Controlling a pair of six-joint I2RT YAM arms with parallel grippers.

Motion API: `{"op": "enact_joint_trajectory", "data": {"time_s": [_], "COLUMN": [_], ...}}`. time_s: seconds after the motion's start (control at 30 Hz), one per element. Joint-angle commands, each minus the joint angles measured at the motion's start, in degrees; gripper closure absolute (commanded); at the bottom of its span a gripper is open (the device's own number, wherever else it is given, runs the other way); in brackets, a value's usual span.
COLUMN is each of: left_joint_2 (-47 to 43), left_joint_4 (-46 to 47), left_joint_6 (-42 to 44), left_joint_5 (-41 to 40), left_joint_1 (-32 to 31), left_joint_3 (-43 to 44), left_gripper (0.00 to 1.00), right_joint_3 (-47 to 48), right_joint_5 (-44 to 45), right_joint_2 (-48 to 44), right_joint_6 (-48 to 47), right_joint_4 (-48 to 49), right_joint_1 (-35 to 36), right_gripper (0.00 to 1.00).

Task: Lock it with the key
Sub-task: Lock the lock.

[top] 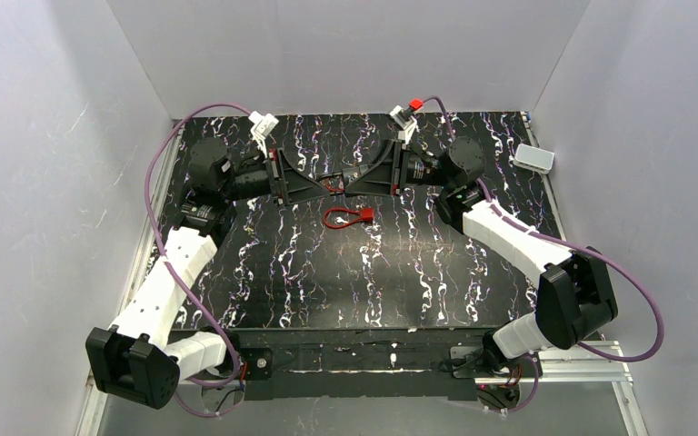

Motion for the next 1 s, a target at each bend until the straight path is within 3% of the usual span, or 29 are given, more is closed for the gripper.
{"op": "enact_joint_trajectory", "data": {"time_s": [0.0, 0.27, 0.97], "left_joint_2": [-1.5, -1.61, 4.48], "left_joint_4": [5.73, 8.22, 8.25], "left_joint_6": [-3.09, -4.54, 0.02], "left_joint_5": [1.93, 1.6, -2.16], "left_joint_1": [0.38, 0.34, -3.71], "left_joint_3": [-0.2, -0.33, 3.31], "left_gripper": [0.73, 1.0, 1.0], "right_joint_3": [0.47, 0.25, 2.19], "right_joint_5": [0.37, -0.05, -1.2], "right_joint_2": [-1.51, -1.64, 0.49], "right_joint_6": [1.14, 0.6, -4.95], "right_joint_4": [7.58, 7.03, 0.19], "right_joint_1": [-0.02, 0.07, 5.86], "right_gripper": [0.99, 0.99, 0.99]}}
